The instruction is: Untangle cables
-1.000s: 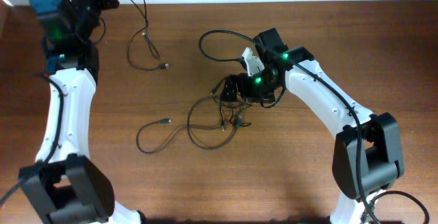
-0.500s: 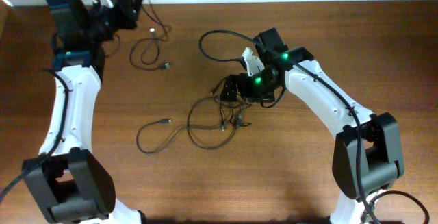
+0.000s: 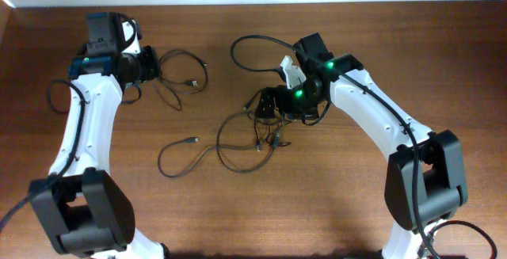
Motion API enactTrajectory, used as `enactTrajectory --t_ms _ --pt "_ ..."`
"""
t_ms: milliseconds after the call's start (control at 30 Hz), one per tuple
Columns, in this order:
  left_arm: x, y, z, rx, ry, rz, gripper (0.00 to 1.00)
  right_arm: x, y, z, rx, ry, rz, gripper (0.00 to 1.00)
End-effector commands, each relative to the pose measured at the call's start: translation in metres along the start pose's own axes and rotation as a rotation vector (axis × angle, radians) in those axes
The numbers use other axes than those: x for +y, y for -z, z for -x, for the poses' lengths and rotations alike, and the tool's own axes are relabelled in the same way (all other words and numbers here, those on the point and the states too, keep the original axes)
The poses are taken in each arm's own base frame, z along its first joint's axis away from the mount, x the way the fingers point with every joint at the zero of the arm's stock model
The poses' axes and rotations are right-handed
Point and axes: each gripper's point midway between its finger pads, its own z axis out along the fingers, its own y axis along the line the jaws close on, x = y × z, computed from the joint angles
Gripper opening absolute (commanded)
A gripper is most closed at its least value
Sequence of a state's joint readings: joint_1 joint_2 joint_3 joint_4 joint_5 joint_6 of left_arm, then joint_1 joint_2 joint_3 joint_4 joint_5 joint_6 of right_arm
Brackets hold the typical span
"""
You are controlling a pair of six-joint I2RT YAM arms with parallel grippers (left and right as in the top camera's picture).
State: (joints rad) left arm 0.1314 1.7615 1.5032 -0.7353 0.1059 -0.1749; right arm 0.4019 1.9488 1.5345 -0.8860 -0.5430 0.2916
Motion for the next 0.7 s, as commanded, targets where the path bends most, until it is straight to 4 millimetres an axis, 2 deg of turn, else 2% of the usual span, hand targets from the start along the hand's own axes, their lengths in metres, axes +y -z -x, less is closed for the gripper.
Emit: enactTrajectory --t_ms 0,67,100,167,300,367,467,533,567,600,667 --pt "0.050 -0.014 -0.003 0.013 -0.019 0.272 0.00 0.001 0.001 0.002 -0.005 0.004 -0.003 0.99" --pt "0.056 -0.020 -0.005 0.023 -0.018 0.301 0.00 0.001 0.001 0.001 -0.002 0.003 -0.004 0.98" --pt "0.059 -0.024 -0.007 0.033 -0.015 0.304 0.05 0.001 0.001 0.000 0.000 0.001 -0.005 0.99" --pt "0.061 -0.032 -0.011 0.054 -0.014 0.308 0.28 0.001 0.001 0.000 0.001 0.000 -0.006 0.99" --pt "0.066 -0.045 -0.020 0.091 -0.011 0.313 0.29 0.001 0.001 0.000 0.000 0.001 -0.005 0.99" --pt "0.067 -0.049 -0.023 0.102 -0.012 0.315 0.34 0.001 0.001 0.000 0.000 0.001 -0.005 0.99" --pt "0.068 -0.058 -0.028 0.126 -0.013 0.318 0.47 0.000 0.001 0.000 -0.001 0.001 -0.008 0.99" --pt "0.070 -0.063 -0.032 0.140 -0.013 0.320 0.52 -0.001 0.001 0.001 -0.004 0.001 -0.017 0.99" --pt "0.071 -0.066 -0.035 0.150 -0.013 0.322 0.56 -0.002 0.001 0.001 -0.005 0.001 -0.024 0.99" --pt "0.071 -0.069 -0.037 0.159 -0.013 0.323 0.66 -0.002 0.001 0.001 -0.005 0.001 -0.024 0.99" --pt "0.073 -0.074 -0.040 0.171 -0.014 0.326 0.72 -0.002 0.001 0.001 -0.005 0.001 -0.024 0.98"
